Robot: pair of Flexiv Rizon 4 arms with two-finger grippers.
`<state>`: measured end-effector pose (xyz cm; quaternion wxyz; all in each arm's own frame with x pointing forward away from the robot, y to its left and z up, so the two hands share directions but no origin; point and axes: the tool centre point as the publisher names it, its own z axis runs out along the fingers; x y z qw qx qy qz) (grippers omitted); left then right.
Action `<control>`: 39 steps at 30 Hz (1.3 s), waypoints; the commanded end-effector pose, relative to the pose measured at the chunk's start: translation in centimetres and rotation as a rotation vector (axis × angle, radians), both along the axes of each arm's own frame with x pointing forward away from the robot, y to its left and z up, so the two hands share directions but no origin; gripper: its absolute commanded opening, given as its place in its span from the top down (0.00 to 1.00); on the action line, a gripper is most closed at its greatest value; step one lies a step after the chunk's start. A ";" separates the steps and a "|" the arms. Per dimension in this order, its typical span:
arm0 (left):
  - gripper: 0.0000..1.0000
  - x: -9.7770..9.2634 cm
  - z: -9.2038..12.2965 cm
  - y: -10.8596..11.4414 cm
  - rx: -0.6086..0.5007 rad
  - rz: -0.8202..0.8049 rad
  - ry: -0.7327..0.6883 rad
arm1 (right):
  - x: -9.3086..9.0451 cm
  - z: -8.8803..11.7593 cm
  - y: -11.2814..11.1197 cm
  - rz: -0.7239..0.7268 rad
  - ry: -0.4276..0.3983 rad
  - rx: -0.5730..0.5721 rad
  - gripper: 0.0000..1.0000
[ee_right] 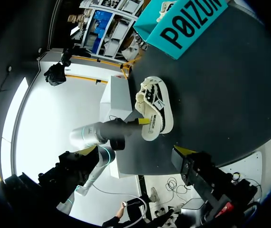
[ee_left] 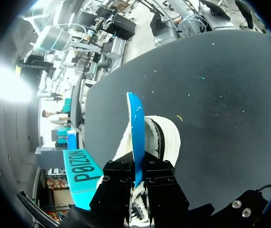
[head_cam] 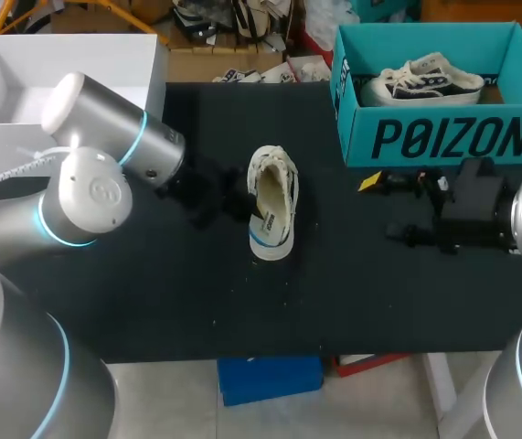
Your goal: Take the shoe out of the shoebox, open the shoe tongue, remove and reinsert the insole, then place the shoe into the shoebox
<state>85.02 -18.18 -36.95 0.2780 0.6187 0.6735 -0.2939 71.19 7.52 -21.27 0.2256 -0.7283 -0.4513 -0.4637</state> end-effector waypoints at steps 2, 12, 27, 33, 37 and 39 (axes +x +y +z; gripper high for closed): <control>1.00 0.4 -0.1 -0.5 0.030 0.023 -0.012 | 0.0 0.1 0.0 0.000 0.002 -0.002 0.00; 0.20 0.2 0.4 -0.9 0.033 0.027 -0.014 | 0.0 0.1 0.0 0.000 0.002 -0.002 0.00; 0.56 -2.8 1.7 -0.3 -0.026 0.003 0.001 | 0.0 0.1 0.0 0.000 0.002 -0.002 0.00; 0.79 -3.6 1.9 -0.1 -0.021 -0.024 0.009 | 0.0 0.1 0.0 0.000 0.002 -0.002 0.00; 1.00 -3.9 1.5 -0.2 0.000 -0.050 0.026 | 0.0 0.1 0.0 0.000 0.002 -0.002 0.00; 1.00 -4.0 1.3 -0.2 0.012 -0.061 0.032 | 0.0 0.1 0.0 0.000 0.002 -0.002 0.00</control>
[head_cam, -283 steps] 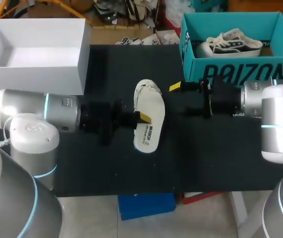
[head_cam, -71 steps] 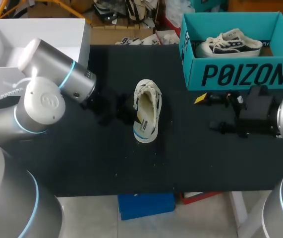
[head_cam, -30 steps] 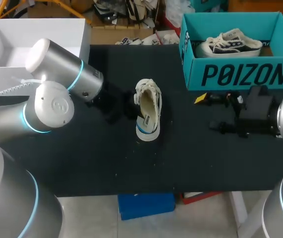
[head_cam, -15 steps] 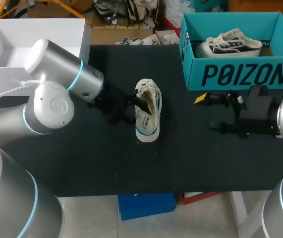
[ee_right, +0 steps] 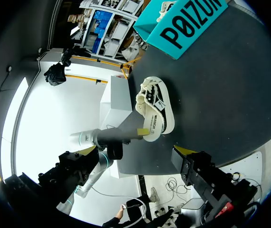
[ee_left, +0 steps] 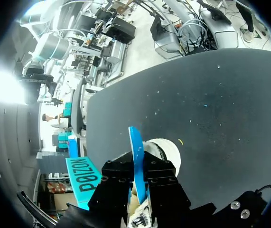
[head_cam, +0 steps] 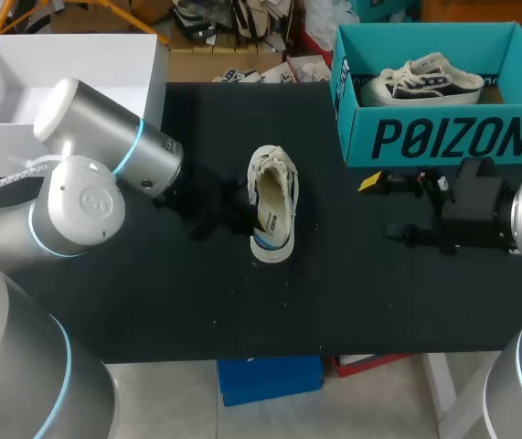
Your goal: Take the shoe out of the shoebox, open the shoe tongue, remove and reinsert the insole, then place the shoe into the shoebox
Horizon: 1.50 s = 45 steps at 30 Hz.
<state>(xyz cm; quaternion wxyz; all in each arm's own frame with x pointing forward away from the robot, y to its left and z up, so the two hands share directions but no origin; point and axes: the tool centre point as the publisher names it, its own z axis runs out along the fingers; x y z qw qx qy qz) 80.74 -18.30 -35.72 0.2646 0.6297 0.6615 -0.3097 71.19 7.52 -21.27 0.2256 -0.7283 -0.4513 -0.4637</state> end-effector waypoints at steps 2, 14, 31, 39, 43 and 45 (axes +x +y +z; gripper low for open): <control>1.00 0.2 0.1 -0.2 0.027 -0.016 0.004 | 0.0 0.1 0.0 0.000 0.002 -0.002 0.00; 1.00 0.4 -0.3 -0.4 0.117 0.044 -0.037 | 0.0 0.1 0.0 0.000 0.002 -0.002 0.00; 1.00 2.3 -1.5 -0.3 0.071 0.156 -0.052 | 0.0 0.1 0.0 0.000 0.002 -0.002 0.00; 1.00 3.5 -1.3 -0.6 0.069 0.189 -0.081 | 0.0 0.1 0.0 0.000 0.002 -0.002 0.00; 1.00 3.9 -1.2 -0.8 0.069 0.201 -0.091 | 0.0 0.1 0.0 0.000 0.002 -0.002 0.00; 1.00 4.1 -1.2 -0.9 0.075 0.205 -0.098 | 0.0 0.1 0.0 0.000 0.002 -0.002 0.00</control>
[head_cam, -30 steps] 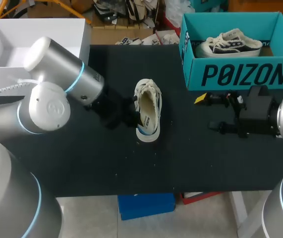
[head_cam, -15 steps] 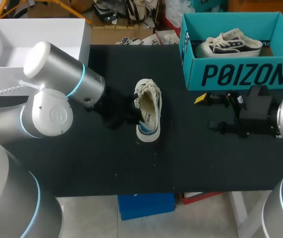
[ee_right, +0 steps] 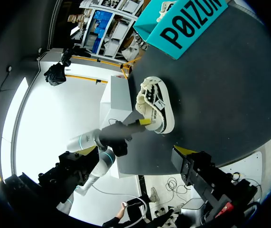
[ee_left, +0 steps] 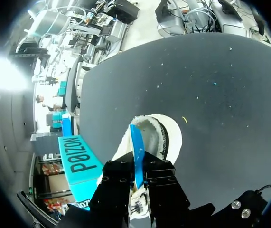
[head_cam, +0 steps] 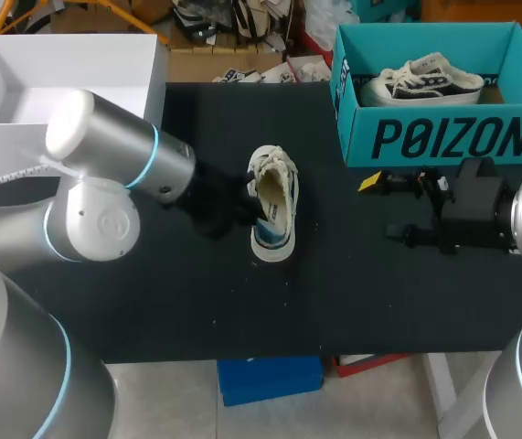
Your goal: Take the shoe out of the shoebox, open the shoe tongue, remove and reinsert the insole, then place the shoe into the shoebox
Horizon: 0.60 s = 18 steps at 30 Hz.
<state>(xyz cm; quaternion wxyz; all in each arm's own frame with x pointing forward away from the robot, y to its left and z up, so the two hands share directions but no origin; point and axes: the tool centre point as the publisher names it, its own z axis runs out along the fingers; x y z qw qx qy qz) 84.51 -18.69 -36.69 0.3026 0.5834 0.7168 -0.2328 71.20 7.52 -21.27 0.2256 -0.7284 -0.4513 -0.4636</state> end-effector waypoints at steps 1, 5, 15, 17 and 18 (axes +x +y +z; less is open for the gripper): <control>1.00 0.5 -0.3 -0.6 0.012 0.011 -0.009 | 0.0 0.1 0.0 0.000 0.002 -0.002 0.00; 1.00 0.9 -0.6 -0.7 0.021 0.024 -0.012 | 0.0 0.1 0.0 0.000 0.002 -0.002 0.00; 1.00 1.7 -1.3 -0.8 0.040 0.047 -0.021 | 0.0 0.1 0.0 0.000 0.002 -0.002 0.00; 1.00 1.6 -1.3 -1.1 0.039 0.042 -0.019 | 0.0 0.1 0.0 0.000 0.002 -0.002 0.00; 1.00 1.4 -1.2 -1.3 0.034 0.038 -0.015 | 0.0 0.1 0.0 0.000 0.002 -0.002 0.00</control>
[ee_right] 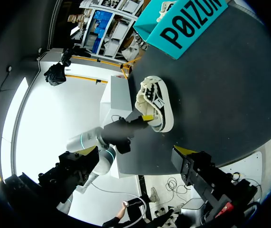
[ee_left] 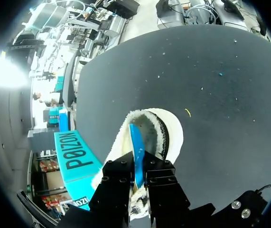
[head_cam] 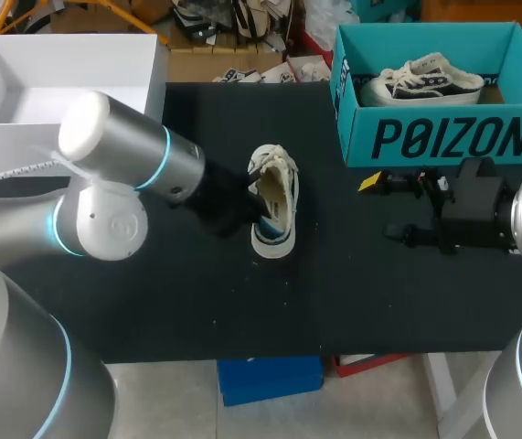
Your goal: Take the shoe out of the shoebox, open the shoe tongue, remove and reinsert the insole, then place the shoe into the shoebox
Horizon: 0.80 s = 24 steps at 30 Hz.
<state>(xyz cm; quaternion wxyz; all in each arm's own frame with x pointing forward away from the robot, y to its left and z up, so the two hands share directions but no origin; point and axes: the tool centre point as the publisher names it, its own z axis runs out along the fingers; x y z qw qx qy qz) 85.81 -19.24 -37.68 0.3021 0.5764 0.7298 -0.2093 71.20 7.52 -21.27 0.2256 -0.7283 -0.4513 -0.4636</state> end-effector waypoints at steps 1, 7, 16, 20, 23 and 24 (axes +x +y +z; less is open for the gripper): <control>1.00 0.0 -0.2 -0.8 -0.008 -0.005 0.006 | 0.0 0.1 0.0 0.000 0.002 -0.002 0.00; 0.00 -1.5 0.3 -0.3 -0.049 -0.029 0.053 | 0.0 0.1 0.0 0.000 0.002 -0.002 0.00; 0.00 -2.2 4.2 2.5 -0.045 -0.053 0.003 | 0.0 0.1 0.0 0.000 0.002 -0.002 0.00; 0.66 -2.0 5.1 2.6 0.005 -0.090 0.000 | 0.0 0.1 0.0 0.000 0.002 -0.002 0.00; 1.00 -2.2 5.2 2.2 0.058 -0.120 -0.002 | 0.0 0.1 0.0 0.000 0.002 -0.002 0.00; 1.00 -2.2 5.0 2.1 0.074 -0.127 0.000 | 0.0 0.1 0.0 0.000 0.002 -0.002 0.00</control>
